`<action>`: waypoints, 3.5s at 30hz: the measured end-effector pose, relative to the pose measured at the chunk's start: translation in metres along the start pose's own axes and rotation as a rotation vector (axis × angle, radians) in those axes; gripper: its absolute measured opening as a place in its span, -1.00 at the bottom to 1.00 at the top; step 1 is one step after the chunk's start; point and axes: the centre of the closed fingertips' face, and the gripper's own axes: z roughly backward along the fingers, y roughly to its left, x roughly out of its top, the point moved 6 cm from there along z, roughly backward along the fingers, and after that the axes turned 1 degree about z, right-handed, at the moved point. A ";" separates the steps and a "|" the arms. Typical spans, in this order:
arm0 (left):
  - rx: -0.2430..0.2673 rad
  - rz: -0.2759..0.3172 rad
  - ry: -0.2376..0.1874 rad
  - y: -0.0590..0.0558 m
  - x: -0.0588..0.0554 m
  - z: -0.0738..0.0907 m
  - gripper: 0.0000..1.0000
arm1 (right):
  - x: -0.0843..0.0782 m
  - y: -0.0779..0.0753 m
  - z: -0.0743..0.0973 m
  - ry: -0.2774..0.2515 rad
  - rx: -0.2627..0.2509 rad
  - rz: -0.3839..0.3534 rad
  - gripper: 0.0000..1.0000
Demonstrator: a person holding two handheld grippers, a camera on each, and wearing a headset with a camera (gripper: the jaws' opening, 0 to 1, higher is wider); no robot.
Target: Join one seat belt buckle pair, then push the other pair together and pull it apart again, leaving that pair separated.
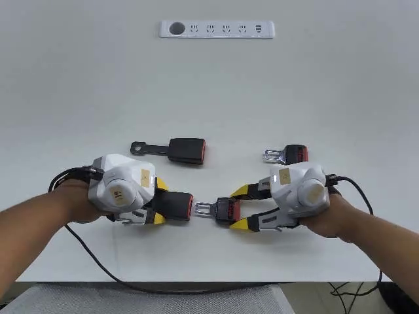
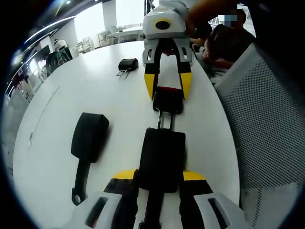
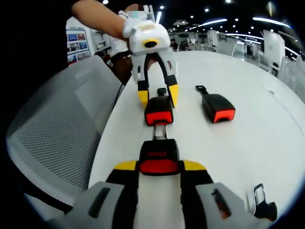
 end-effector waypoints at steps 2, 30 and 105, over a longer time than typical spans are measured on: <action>0.002 0.002 0.000 0.000 0.000 0.000 -0.31 | 0.003 0.000 -0.003 0.004 -0.001 -0.001 -0.34; 0.012 -0.036 0.021 0.000 0.004 -0.001 -0.33 | 0.022 -0.003 -0.019 0.019 0.007 0.005 -0.36; -0.067 -0.071 -0.105 0.003 -0.005 0.004 -0.36 | 0.022 0.008 -0.025 -0.030 -0.123 0.009 -0.39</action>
